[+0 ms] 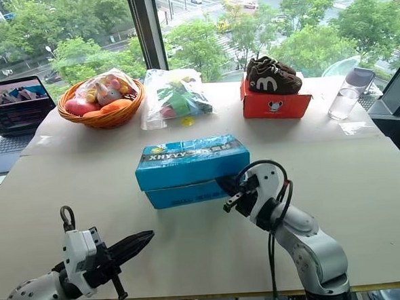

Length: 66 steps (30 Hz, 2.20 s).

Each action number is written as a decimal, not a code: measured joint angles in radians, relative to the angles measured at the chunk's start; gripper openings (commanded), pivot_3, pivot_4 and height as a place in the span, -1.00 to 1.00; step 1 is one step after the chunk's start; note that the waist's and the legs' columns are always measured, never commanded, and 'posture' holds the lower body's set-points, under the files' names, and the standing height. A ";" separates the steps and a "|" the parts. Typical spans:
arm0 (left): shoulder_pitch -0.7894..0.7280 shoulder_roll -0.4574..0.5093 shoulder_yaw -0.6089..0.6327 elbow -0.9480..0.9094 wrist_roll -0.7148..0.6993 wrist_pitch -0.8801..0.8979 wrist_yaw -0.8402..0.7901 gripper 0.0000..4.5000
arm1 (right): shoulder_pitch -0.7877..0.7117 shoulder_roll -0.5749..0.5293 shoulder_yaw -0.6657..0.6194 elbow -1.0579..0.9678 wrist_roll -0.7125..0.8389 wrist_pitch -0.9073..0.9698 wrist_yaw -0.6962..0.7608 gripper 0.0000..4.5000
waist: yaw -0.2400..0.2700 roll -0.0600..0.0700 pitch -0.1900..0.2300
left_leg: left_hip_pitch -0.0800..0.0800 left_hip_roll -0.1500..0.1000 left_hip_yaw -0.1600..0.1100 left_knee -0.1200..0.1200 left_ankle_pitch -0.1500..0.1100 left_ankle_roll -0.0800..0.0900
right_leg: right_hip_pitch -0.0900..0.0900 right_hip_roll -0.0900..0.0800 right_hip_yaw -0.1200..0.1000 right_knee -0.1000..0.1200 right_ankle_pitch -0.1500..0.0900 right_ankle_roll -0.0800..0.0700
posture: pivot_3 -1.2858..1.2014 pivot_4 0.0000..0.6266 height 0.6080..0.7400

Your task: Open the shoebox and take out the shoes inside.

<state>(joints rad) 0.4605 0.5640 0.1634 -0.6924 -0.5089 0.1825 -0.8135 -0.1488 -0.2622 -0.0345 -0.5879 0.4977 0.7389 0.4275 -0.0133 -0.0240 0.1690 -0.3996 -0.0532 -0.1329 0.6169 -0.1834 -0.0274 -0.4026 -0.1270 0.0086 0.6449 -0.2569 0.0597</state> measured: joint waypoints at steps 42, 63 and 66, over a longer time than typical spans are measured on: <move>0.021 -0.012 -0.090 0.026 0.037 -0.038 0.027 -1.00 | -0.783 -0.236 0.333 0.413 -0.182 0.045 0.520 0.52 | -0.028 0.006 0.005 | 0.001 0.005 0.005 -0.001 0.000 0.000 | -0.003 0.007 0.006 -0.002 0.005 -0.003 | 0.03 -0.52 1.00; -0.273 0.426 0.254 0.225 -0.314 0.300 -0.173 -1.00 | -0.846 -0.161 0.405 0.831 -0.326 -0.073 0.532 0.98 | -0.036 0.007 0.006 | 0.001 0.014 0.006 -0.001 0.000 -0.001 | -0.006 0.018 0.006 0.000 0.007 -0.008 | 0.03 -0.52 1.00; -0.303 0.428 0.254 0.267 -0.306 0.309 -0.212 -1.00 | -0.826 -0.171 0.401 0.803 -0.319 -0.029 0.537 0.98 | -0.037 0.006 0.006 | 0.001 0.015 0.007 -0.002 0.000 -0.001 | -0.007 0.018 0.007 0.001 0.008 -0.010 | 0.03 -0.52 1.00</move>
<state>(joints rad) 0.1571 0.9925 0.4169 -0.4255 -0.8149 0.4915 -1.0252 -0.9751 -0.4330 0.3661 0.2151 0.1787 0.7096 0.9641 -0.0499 -0.0175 0.1754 -0.3991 -0.0382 -0.1264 0.6154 -0.1835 -0.0285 -0.4100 -0.1090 0.0155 0.6457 -0.2485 0.0498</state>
